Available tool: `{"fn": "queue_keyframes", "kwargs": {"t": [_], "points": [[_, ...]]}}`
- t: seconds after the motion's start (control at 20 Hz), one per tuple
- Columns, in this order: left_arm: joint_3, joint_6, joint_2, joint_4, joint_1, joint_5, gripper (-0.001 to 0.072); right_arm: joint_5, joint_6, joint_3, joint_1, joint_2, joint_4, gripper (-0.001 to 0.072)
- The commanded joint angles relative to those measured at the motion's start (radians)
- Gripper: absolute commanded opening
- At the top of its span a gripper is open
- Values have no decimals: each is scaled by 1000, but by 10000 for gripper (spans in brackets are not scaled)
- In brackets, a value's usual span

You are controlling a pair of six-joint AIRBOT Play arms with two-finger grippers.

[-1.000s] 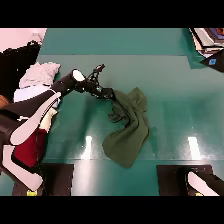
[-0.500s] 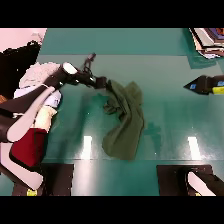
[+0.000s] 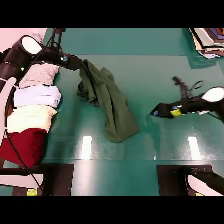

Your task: Fold the shirts.

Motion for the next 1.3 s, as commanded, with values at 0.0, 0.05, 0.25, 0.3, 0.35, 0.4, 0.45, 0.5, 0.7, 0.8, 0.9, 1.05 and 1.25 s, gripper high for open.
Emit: {"fn": "queue_keyframes", "kwargs": {"t": [0.0, 0.05, 0.25, 0.3, 0.35, 0.4, 0.45, 0.5, 0.7, 0.8, 0.9, 1.05, 1.25], "points": [[4, -8, 21, 54, 6, -29, 23, -76, -41, 6, 120, -165, 34, 481], [4, -7, 21, 56, 6, -32, 24, -76, -44, 33, 145, -212, 34, 481], [4, -7, 21, 57, 6, -47, 24, -57, -55, 161, 217, -352, 31, 429], [4, -7, 21, 57, 6, -54, 24, -55, -69, 187, 228, -377, 31, 377], [4, -8, 21, 57, 6, -63, 24, -58, -82, 210, 240, -396, 29, 211], [4, -8, 22, 57, 6, -68, 23, -65, -86, 229, 246, -409, 25, 110], [4, -8, 26, 57, 6, -70, 23, -69, -87, 248, 246, -418, 24, 16], [4, -9, 37, 59, 6, -69, 22, -73, -86, 265, 241, -417, 21, 15], [5, -26, 179, 183, 6, -55, 23, -31, -84, 355, 127, -306, 21, 14], [5, -23, 289, 277, 6, -66, 22, 56, -80, 450, 17, -214, 22, 14], [5, 4, 422, 338, 6, -74, 23, 124, -73, 573, -101, -118, 24, 14], [5, 26, 607, 331, 6, -63, 23, 162, -73, 760, -238, 11, 24, 14], [5, 26, 791, 219, 6, -71, 23, 203, -73, 976, -351, 135, 24, 14]]}}
